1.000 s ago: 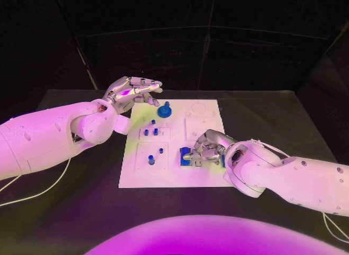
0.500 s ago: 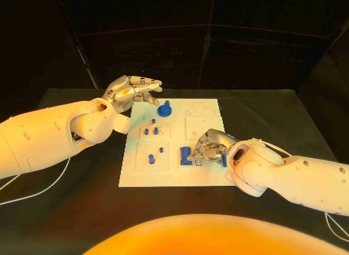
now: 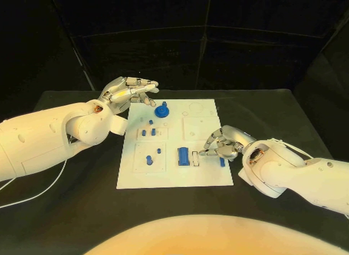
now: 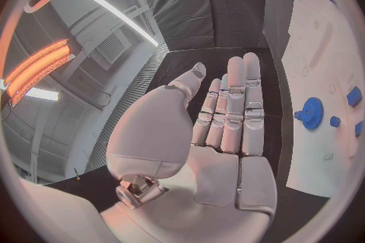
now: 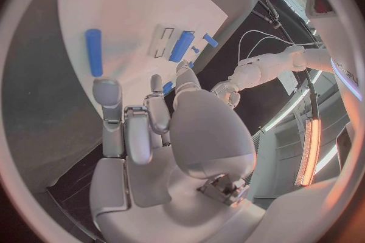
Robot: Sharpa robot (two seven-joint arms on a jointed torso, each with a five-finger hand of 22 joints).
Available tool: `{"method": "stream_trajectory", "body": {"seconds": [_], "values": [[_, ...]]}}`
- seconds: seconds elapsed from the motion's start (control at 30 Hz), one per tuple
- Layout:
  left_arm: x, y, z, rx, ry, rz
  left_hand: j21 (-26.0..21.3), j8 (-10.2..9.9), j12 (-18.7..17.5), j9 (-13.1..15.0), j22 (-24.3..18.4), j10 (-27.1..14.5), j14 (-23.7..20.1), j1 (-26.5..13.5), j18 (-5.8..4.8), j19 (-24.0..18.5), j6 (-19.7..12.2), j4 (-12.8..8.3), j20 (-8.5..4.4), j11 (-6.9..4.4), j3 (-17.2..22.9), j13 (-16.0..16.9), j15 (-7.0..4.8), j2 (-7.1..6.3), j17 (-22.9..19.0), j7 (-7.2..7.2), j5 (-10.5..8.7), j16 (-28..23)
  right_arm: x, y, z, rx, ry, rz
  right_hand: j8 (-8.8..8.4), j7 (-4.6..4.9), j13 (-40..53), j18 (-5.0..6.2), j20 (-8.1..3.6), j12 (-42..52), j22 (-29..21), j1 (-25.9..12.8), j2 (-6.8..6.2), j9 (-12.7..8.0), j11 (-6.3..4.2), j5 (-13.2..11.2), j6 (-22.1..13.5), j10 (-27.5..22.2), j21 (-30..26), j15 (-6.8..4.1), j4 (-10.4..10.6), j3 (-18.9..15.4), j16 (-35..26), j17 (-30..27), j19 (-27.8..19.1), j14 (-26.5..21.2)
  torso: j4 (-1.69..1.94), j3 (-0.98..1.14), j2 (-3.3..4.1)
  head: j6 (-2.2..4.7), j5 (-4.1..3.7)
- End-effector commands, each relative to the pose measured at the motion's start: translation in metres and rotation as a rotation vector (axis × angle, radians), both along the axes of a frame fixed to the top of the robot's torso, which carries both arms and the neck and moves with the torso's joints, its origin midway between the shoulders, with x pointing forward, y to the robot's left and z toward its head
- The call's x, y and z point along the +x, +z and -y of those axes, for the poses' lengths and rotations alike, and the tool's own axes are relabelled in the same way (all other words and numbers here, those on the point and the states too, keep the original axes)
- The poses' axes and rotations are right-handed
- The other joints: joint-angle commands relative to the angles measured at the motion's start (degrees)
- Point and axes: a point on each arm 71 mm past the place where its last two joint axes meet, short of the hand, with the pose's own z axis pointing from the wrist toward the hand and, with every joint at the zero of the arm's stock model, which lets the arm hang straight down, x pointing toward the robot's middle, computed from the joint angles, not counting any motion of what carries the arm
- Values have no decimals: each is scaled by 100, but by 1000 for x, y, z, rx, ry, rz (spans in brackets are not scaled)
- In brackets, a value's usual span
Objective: Assemble the parts on the task board
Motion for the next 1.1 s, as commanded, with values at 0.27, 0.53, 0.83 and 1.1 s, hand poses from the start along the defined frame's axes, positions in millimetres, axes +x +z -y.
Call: {"method": "stream_trajectory", "body": {"seconds": [0.27, 0.53, 0.83, 1.1], "values": [[-1, 1, -1, -8, -9, 2, -24, 23, 22, -3, -6, -46, 20, -37, 66, 32, -41, 27, 3, 8, -22, 9, 37, 36, 9, -3, 16, -16, -2, 3, 36, -95, 6, 37, -148, -6, -119, -79, 65, -19, 26, -202, 6, -70, 47, 34, 76, 6, -26, 63, 99, -102, -5, 527, -5, 415, -101, 0, -49, -13, -71], [-1, 1, 0, -9, -12, 2, -36, 30, 31, -3, -23, -55, 22, -40, 67, 41, -49, 33, 5, 8, -31, 10, 37, 40, 16, -3, 16, -18, 2, -3, 41, -171, 5, 21, -196, -29, -129, -74, 58, -40, 9, -294, -79, -82, 30, 232, 171, 1, -36, 49, 157, -242, -15, 513, -15, 412, -148, 21, -76, -51, -85], [-1, 0, 0, -8, -14, 0, -36, 30, 31, -3, -23, -55, 22, -40, 67, 41, -49, 33, 5, 8, -31, 10, 37, 40, 16, -3, 16, -18, 7, -12, 36, -245, -2, -23, -167, -59, -147, -71, 48, -64, -4, -358, -87, -56, 8, 239, 277, -9, -44, 35, 218, -319, -24, 498, -21, 409, -116, 20, -61, -42, -100], [-2, -1, -1, -5, -13, -2, -36, 30, 31, -3, -23, -55, 22, -40, 67, 41, -49, 33, 5, 8, -31, 10, 37, 40, 16, -3, 16, -18, 8, -16, 35, -281, -2, -52, -126, -86, -139, -71, 35, -61, 5, -362, -74, -18, -14, 239, 351, -4, -42, 18, 241, -346, -26, 500, -16, 409, -140, 17, -68, -53, -93]]}}
